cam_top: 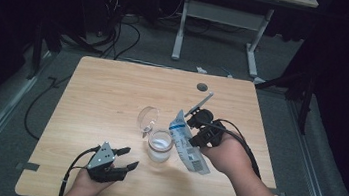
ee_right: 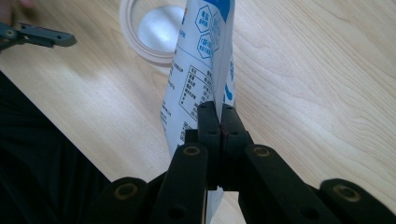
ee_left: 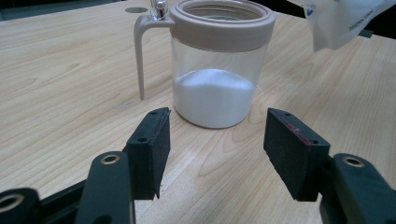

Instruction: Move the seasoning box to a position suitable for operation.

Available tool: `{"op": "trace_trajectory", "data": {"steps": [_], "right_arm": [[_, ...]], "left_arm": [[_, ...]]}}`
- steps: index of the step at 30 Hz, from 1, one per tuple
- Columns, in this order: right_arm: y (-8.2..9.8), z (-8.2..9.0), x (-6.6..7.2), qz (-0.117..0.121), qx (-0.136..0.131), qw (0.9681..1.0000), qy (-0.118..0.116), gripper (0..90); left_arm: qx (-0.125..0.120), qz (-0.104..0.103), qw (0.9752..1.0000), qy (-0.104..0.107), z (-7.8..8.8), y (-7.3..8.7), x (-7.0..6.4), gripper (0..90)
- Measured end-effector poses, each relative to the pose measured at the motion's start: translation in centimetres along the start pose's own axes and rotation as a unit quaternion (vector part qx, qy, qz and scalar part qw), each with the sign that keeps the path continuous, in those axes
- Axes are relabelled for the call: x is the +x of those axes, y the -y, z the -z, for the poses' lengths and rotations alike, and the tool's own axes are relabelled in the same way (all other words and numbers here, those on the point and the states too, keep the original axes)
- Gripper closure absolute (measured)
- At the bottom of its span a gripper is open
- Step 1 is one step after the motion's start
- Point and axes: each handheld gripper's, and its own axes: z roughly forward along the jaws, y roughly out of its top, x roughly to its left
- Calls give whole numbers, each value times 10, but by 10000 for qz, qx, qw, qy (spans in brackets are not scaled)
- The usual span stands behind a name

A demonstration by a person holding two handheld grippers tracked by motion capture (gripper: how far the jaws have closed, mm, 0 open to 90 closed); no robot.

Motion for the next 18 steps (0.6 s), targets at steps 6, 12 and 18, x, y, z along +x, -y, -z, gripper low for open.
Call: {"op": "trace_trajectory", "data": {"steps": [6, 12, 18], "right_arm": [[1, -2, -5, -17, 21, 9999, 140, 900], [2, -5, -14, -82, 42, 9998, 199, 900], [2, -11, -27, -226, 56, 9995, 230, 900]], "left_arm": [[24, 11, 10000, -19, -1, 0, 2, 421], [-8, 6, 10000, 2, 0, -1, 2, 421], [-32, 24, 10000, 3, 1, -3, 3, 420]]}}
